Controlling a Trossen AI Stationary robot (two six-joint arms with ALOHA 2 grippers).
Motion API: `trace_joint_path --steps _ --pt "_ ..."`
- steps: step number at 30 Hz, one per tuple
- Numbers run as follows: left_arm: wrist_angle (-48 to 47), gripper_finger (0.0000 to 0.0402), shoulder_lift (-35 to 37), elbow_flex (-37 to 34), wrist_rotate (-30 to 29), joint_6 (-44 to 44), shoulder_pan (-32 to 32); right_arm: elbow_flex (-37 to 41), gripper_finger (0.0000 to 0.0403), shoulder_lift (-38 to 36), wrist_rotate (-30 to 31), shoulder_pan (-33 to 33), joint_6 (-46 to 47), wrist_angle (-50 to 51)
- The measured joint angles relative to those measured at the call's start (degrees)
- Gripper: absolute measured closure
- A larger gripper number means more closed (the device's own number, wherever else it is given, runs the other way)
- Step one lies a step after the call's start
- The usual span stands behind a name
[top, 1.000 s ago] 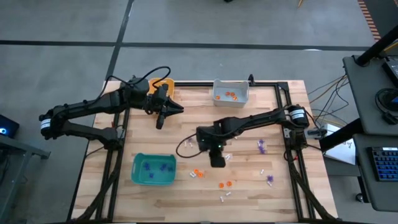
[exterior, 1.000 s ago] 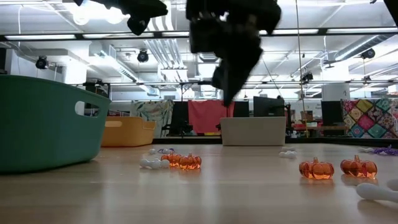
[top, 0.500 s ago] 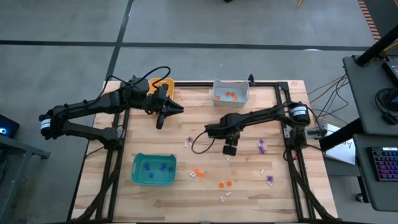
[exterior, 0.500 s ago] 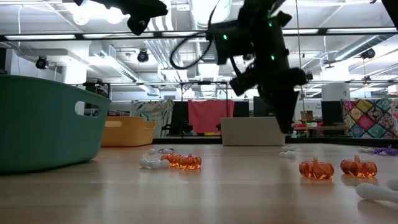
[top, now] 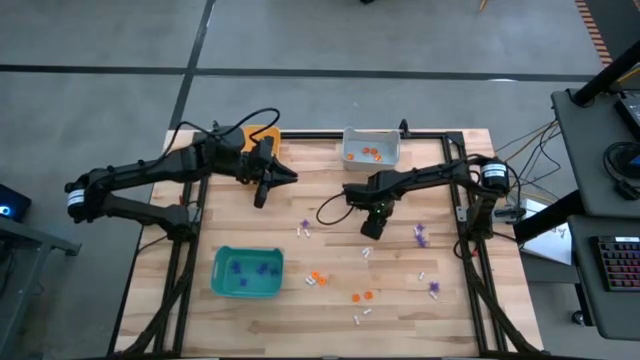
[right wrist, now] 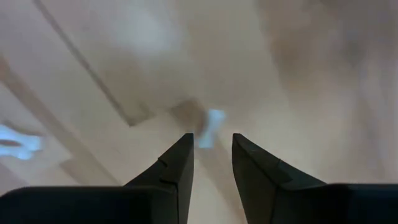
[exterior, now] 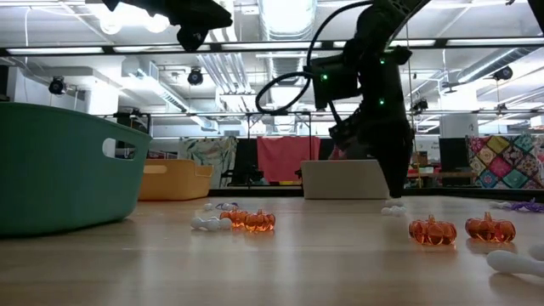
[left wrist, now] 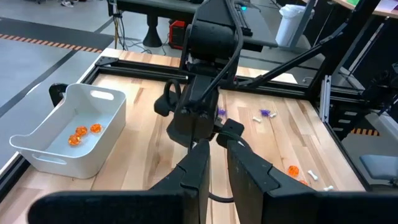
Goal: Sort Halloween decoration
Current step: Put the white bone toy into the orange bin
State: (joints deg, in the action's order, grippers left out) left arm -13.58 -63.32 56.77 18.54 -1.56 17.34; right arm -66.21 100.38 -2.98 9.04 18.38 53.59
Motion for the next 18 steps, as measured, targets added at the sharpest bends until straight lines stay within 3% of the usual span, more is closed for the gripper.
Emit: trace_joint_path --steps 11,18 --pt "2.78 0.0362 -2.42 0.00 -0.02 1.02 0.00 5.80 0.0311 -0.53 -1.69 -0.15 3.44 -8.34" --pt "3.72 0.0362 -3.85 0.00 0.00 1.05 0.00 6.44 0.0372 -0.53 -1.28 -0.22 3.53 -9.67"
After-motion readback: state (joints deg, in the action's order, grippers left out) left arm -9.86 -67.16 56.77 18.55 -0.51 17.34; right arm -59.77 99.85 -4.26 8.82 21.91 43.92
